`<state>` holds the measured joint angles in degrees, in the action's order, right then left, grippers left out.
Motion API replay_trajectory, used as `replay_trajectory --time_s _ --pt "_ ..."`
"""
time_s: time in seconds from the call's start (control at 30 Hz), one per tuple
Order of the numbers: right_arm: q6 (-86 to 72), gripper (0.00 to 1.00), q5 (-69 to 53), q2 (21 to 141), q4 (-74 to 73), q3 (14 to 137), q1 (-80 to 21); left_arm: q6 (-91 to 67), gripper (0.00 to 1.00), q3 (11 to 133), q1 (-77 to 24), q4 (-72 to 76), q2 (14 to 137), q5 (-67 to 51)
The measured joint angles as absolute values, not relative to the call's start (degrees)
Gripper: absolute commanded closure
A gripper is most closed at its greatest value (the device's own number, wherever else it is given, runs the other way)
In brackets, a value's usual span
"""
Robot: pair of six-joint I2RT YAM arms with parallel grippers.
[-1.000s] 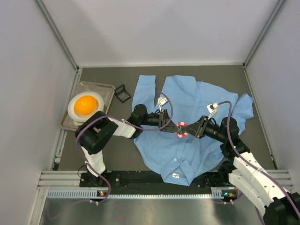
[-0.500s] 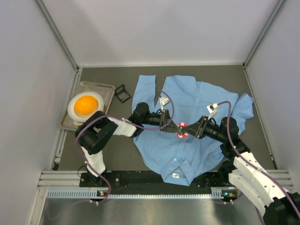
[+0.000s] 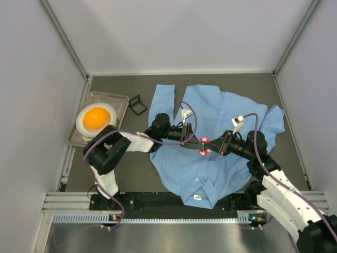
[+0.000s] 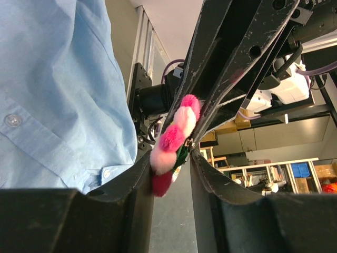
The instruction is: Remove the brooch from the garment
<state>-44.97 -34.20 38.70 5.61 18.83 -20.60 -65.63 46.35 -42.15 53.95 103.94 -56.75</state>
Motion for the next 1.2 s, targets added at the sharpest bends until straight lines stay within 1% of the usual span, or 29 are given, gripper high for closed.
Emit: replay_trajectory --time_s 0.23,0.33,0.47,0.5,0.63,0.7,0.8,0.9,0.93,1.0,1.17,1.2 --pt "-45.0 1.00 -34.0 38.8 5.6 19.3 -21.1 -63.7 0.60 47.6 -43.0 51.5 103.2 -56.9" --pt "-44.9 1.00 -34.0 39.0 5.1 19.6 -21.2 -63.5 0.54 47.6 -43.0 51.4 103.2 -57.0" --pt "-44.7 1.00 -34.2 39.0 4.6 19.6 -21.7 -62.8 0.43 47.6 -43.5 51.1 102.5 -56.7" --pt "-44.7 1.00 -34.2 39.0 4.6 19.6 -21.8 -62.6 0.39 47.5 -43.6 50.9 102.1 -56.6" --pt "-44.8 1.00 -34.2 38.4 4.6 19.6 -22.0 -61.7 0.33 46.3 -43.6 51.0 99.7 -56.1" --pt "-45.0 1.00 -34.1 37.9 4.6 19.6 -22.0 -61.5 0.23 45.2 -43.6 51.3 98.7 -56.1" --pt "-45.3 1.00 -34.0 37.0 4.6 19.6 -22.0 -61.8 0.23 42.4 -42.9 52.6 97.4 -55.9" --pt "-46.1 1.00 -34.0 36.1 4.8 19.6 -22.0 -62.0 0.27 39.0 -41.5 53.3 95.7 -55.8" --pt "-46.3 1.00 -34.1 36.0 4.9 19.5 -22.0 -62.3 0.31 37.9 -40.9 53.7 95.2 -55.8" --pt "-46.8 1.00 -34.2 36.0 5.3 19.5 -22.0 -62.9 0.34 36.4 -40.0 54.4 94.5 -55.8" --pt "-48.5 1.00 -35.4 36.4 7.9 19.1 -22.0 -66.3 0.46 35.9 -39.5 59.4 94.5 -55.8" --pt "-48.8 1.00 -35.7 36.6 8.3 19.1 -22.0 -67.4 0.46 35.9 -39.5 60.9 94.7 -55.9"
